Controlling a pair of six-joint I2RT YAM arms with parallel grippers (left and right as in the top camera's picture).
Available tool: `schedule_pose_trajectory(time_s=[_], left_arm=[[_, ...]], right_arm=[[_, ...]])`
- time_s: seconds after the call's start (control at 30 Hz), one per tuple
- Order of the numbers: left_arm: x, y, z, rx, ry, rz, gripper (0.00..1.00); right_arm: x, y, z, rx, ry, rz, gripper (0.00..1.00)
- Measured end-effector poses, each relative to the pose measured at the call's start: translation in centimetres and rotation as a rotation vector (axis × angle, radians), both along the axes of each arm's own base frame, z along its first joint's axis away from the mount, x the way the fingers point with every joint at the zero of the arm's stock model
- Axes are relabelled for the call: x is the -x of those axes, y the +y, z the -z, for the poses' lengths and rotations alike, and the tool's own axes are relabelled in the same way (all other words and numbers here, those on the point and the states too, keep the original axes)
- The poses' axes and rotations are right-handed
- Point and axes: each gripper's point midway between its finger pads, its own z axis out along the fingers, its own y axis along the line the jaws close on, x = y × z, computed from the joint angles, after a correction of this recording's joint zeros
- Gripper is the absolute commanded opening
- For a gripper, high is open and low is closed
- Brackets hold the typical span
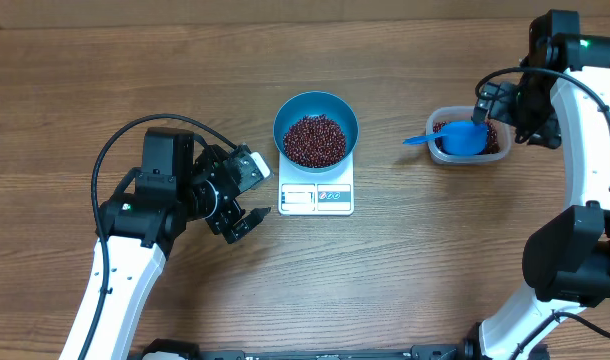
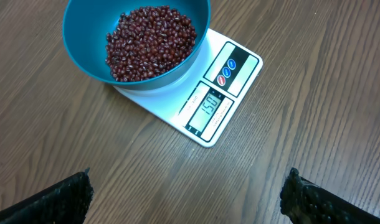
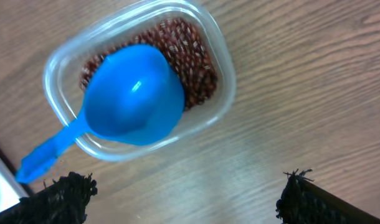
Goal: Scoop item into bowl and weigh 150g on scale
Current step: 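Open the right gripper and release the scoop in the tub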
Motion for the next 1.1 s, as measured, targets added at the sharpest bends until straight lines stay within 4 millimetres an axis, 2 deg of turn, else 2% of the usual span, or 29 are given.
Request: schedule_pose_trajectory(time_s=[0.27,0.6,1.1], left_arm=[[0.0,0.0,0.0,0.0,0.0,0.0,1.0],[0.0,0.0,0.0,0.0,0.0,0.0,1.0],[0.0,0.0,0.0,0.0,0.0,0.0,0.99]], right_arm=[[0.9,0.0,-1.0,0.015,0.018,-0.073,1.0],[1.5,0.1,-5.0,0.04,-0.091,-0.1,1.0],[1.1,0.4,-5.1,0.024,-0.112,-0.102,1.0]])
